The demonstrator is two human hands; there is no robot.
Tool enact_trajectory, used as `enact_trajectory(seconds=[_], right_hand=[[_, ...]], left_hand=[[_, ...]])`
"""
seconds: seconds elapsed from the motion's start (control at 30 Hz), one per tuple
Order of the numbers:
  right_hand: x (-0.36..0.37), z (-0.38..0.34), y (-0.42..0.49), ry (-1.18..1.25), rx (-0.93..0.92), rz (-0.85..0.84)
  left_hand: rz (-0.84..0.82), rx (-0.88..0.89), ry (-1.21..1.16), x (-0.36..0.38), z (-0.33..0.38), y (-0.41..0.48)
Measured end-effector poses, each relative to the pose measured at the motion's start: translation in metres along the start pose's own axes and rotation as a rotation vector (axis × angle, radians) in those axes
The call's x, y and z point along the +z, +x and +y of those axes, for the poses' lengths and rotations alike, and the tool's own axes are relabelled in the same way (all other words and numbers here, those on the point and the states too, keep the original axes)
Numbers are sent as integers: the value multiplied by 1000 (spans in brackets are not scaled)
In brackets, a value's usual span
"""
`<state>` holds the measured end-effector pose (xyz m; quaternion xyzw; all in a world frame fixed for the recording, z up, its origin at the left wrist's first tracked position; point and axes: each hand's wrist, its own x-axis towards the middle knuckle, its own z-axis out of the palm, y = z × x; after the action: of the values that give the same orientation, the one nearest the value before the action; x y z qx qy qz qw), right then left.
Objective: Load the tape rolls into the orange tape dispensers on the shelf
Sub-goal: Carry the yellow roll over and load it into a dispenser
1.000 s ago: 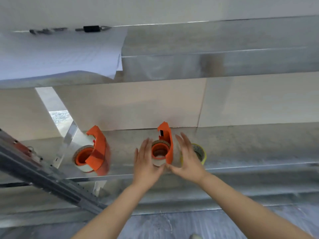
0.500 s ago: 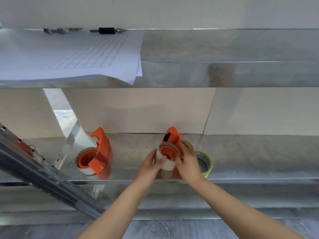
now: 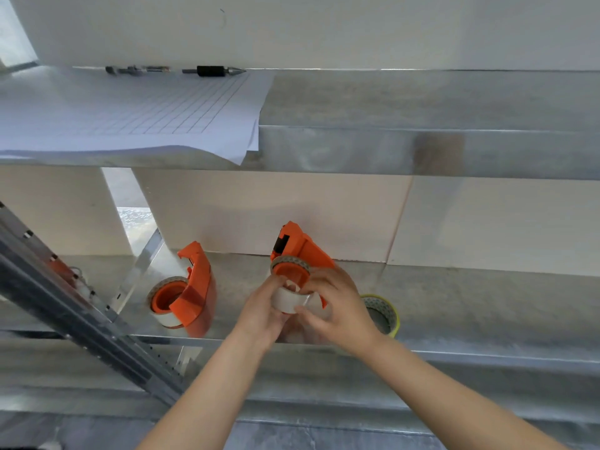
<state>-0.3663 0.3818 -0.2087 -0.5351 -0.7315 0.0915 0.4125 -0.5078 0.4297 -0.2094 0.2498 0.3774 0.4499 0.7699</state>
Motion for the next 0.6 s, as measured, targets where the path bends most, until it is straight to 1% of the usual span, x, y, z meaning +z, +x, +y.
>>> enact_trajectory(seconds=[0.1, 0.17, 0.23, 0.27, 0.37, 0.4, 0.43, 0.5, 0.6], right_hand=[[1, -8, 3, 61, 67, 5], [-4, -9, 8, 96, 58, -6], [-13, -9, 13, 168, 74, -25], [-18, -8, 17, 223, 125, -10], [-38, 6, 32, 438, 406, 117], [-45, 15, 37, 463, 454, 159], [-52, 25, 40, 415, 457, 177], [-63, 46, 43, 230, 435, 132], [-61, 79, 38, -75, 459, -89]], left_hand=[[-42, 55, -44, 4, -3, -4], [-37, 18, -125, 3, -1, -4], [3, -25, -182, 1, 1, -3], [38, -38, -195, 0, 1, -1], [152, -38, -264, -3, 1, 2], [196, -27, -265, -5, 1, 4], [235, -18, -266, -6, 2, 4], [293, -5, -262, -7, 3, 5], [334, 10, -222, -5, 3, 7]])
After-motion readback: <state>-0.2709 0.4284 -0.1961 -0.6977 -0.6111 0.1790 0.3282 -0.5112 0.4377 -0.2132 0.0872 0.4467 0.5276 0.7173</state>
